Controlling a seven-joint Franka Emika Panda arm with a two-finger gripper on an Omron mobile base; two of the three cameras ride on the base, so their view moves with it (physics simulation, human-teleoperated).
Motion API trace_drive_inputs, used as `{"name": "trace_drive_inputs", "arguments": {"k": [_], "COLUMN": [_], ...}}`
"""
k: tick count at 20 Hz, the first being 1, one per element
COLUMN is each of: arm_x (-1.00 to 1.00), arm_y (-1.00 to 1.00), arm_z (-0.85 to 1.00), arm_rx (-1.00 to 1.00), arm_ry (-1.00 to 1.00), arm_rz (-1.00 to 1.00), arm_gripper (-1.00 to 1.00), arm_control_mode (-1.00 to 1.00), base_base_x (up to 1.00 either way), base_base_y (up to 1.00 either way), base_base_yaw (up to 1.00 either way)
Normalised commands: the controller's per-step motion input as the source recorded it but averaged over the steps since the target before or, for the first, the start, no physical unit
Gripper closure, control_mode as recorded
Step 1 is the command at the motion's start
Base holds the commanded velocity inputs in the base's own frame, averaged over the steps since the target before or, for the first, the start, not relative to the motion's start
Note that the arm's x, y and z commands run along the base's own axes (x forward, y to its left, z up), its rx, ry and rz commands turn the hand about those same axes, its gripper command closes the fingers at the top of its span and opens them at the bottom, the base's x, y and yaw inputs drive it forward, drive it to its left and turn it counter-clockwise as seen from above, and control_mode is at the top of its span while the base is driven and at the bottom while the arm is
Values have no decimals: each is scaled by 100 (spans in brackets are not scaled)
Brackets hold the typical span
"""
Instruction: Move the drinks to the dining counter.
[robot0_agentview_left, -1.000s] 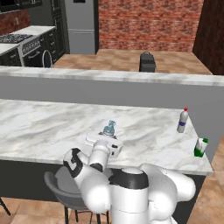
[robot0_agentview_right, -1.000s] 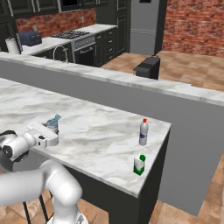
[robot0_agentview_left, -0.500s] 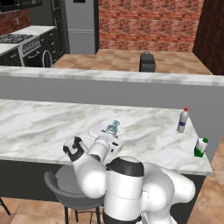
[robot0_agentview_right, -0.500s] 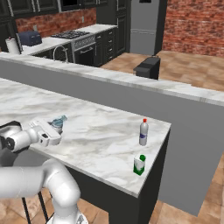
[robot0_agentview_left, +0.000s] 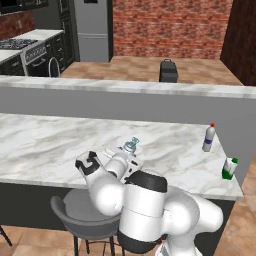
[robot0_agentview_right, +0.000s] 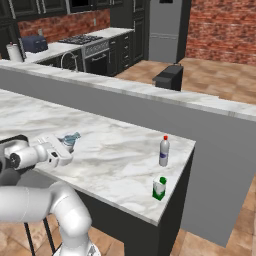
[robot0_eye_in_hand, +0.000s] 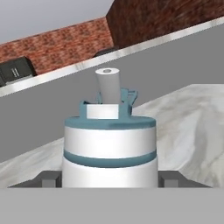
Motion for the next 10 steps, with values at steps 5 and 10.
{"name": "trace_drive_inputs", "arguments": {"k": [5, 10], "arm_x": [0, 0], "arm_y": [17, 47], "arm_z": [-27, -32], "arm_rx": [0, 0], "arm_ry": [0, 0], "arm_rz": [-13, -16], "arm_gripper": [100, 100], "arm_control_mode": [-100, -100], "base_base_x": [0, 0], "base_base_y": [0, 0], "base_base_yaw": [0, 0]}}
